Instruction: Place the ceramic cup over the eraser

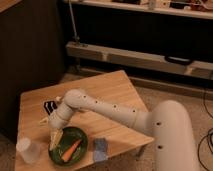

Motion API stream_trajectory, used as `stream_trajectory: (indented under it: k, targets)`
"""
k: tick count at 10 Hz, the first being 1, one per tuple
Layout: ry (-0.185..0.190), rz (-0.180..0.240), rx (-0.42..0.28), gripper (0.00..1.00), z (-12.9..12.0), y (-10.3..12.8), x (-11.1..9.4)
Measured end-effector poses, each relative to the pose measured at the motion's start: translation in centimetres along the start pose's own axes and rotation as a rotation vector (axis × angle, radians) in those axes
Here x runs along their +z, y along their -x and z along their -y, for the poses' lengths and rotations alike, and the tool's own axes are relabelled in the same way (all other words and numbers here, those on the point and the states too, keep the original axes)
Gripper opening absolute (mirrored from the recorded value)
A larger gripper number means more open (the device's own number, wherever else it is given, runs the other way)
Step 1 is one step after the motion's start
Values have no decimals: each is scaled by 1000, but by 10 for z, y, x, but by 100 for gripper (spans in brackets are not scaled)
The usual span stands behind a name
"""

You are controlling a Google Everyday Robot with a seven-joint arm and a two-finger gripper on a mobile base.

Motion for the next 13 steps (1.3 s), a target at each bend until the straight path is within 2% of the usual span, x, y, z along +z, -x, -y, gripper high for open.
stream_trajectory:
  k: [4, 6, 9, 11, 12, 13]
  targets:
    - [-74, -69, -10, 80, -19, -2, 27]
    - [-110, -80, -19, 80, -10, -12, 40]
    - [-165, -83, -18, 80, 19, -29, 57]
    - [-181, -76, -1, 78, 22, -29, 67]
    - [-180, -72, 3, 73, 21, -29, 70]
    - [-180, -67, 3, 59, 18, -31, 73]
